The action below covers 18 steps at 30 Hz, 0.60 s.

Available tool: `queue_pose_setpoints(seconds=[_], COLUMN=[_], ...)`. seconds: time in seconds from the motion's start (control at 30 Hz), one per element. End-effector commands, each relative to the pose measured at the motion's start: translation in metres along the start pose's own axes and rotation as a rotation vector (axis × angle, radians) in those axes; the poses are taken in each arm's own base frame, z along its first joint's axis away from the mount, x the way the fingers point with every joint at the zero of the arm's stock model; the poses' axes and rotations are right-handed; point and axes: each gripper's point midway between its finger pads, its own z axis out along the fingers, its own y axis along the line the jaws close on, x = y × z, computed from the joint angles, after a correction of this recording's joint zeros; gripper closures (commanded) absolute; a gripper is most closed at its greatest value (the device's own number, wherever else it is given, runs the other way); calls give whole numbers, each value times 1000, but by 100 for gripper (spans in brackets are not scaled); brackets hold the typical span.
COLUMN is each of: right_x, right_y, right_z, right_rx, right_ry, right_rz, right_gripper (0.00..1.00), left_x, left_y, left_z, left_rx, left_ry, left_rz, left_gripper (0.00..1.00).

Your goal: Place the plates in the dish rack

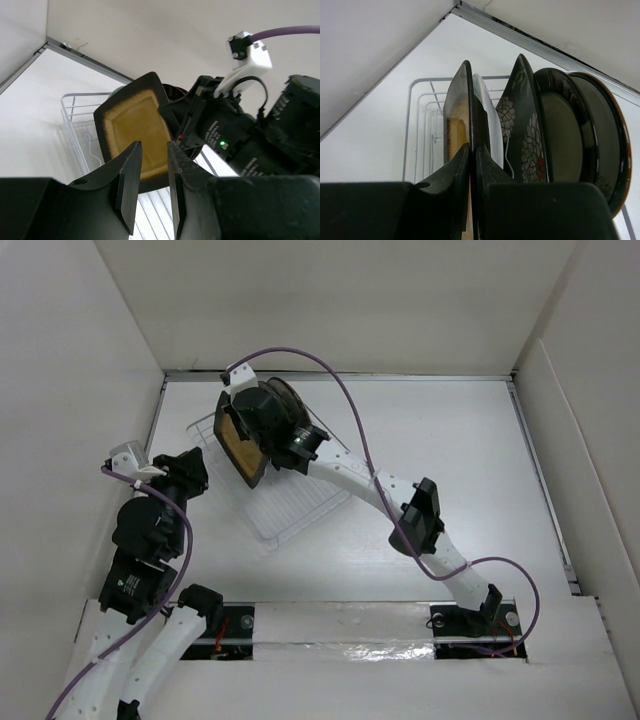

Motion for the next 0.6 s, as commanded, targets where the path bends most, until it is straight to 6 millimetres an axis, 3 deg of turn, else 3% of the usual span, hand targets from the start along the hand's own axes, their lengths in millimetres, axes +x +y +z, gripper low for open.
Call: queue_pose_setpoints(seconds=[0.0, 0.3, 0.57], right_x=[-97, -67, -47], right_y=[-4, 8, 19], right_z=[-20, -1, 2], right_rx=[35, 43, 9], right_ry=[-288, -256, -203], right_rz=[139, 119, 64], right_gripper=[100, 100, 100], left_x=[1, 5, 3], left_y=[-2, -5, -5], left_z=[5, 8, 8], left_rx=[5, 15, 16], left_ry=[-10, 10, 1], left_rz=[-1, 5, 4], left_gripper=[76, 76, 76])
